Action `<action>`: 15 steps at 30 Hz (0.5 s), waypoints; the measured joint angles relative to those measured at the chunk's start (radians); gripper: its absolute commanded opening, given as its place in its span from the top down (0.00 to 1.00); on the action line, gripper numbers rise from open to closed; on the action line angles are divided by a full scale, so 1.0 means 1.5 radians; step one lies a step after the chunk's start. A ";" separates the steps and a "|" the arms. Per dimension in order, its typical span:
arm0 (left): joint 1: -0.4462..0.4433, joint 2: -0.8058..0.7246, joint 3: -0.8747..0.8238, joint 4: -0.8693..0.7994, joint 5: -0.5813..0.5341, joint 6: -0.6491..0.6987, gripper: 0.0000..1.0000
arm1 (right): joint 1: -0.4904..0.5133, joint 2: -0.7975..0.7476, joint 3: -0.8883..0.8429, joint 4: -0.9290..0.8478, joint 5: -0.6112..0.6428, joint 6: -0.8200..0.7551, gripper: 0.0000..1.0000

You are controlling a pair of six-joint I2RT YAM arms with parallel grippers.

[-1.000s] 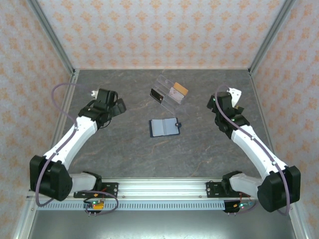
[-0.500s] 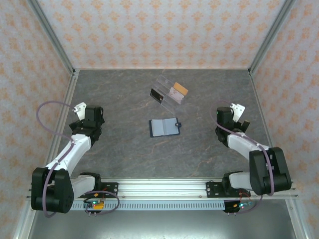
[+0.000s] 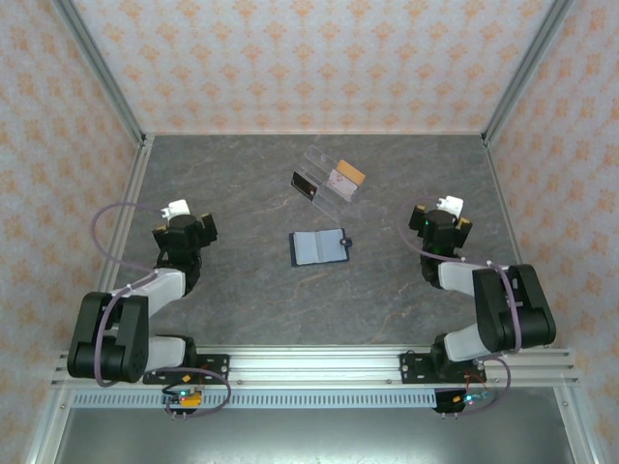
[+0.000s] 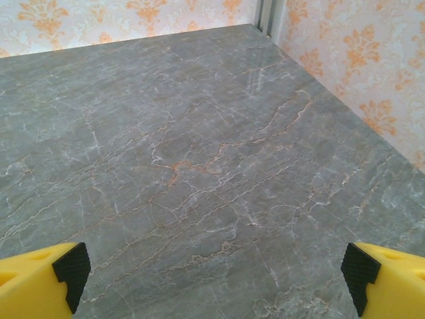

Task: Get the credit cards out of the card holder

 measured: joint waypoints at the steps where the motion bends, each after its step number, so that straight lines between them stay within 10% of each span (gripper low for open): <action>1: 0.000 0.009 -0.002 0.021 0.010 0.003 0.00 | -0.001 0.006 -0.002 0.007 -0.008 -0.002 0.00; 15: 0.000 0.105 -0.002 0.153 0.096 0.038 0.00 | -0.003 0.041 -0.022 0.075 -0.048 -0.009 0.00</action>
